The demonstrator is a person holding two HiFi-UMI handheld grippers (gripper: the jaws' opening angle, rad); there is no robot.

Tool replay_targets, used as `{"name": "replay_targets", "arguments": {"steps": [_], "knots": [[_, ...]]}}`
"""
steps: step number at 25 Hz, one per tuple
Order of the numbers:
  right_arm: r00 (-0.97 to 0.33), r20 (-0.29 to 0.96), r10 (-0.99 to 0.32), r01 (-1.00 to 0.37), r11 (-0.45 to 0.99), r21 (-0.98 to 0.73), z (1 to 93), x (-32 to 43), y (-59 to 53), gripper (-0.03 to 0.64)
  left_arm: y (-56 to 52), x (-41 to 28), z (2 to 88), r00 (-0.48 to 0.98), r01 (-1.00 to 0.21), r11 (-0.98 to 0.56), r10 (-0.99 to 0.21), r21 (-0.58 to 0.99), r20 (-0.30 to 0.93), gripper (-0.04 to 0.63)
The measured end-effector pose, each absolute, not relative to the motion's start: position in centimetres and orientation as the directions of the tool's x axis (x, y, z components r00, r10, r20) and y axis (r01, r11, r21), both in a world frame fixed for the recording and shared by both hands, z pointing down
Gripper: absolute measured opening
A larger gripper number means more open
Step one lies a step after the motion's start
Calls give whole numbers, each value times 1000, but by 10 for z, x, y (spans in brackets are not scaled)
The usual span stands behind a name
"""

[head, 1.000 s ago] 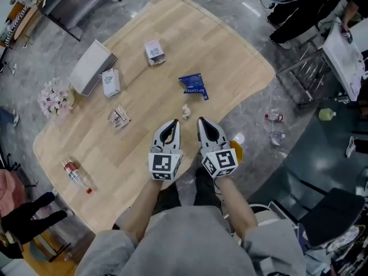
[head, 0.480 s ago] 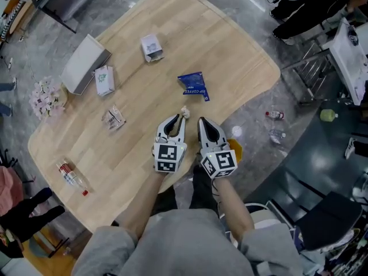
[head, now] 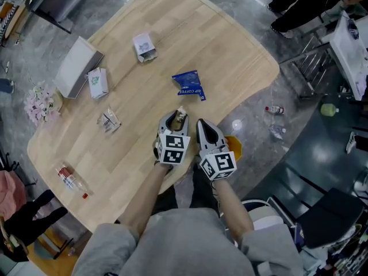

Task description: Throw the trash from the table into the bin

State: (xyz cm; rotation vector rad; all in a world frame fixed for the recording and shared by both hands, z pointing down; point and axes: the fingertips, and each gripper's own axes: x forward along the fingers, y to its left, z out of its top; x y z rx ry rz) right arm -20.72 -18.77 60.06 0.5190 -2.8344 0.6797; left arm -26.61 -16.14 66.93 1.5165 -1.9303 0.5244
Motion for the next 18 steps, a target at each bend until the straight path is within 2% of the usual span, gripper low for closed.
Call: {"name": "replay_targets", "arguments": {"steps": [3,12,18], "knots": [[-921,255,-295,-379,832,-406,602,-206,-190,5,-161,-267,669,-161,-963,265,-710,48,686,70],[-917,258,-304,-389,825,-410,602,-199,-191,5,-160,-267,665,-166,-963,267,-720,48,674,41],[-918,237,-318,-391,826,-407,587,-191,-193,5,-160,-263,631,-187,-963,265,-778,43,600,37]]}}
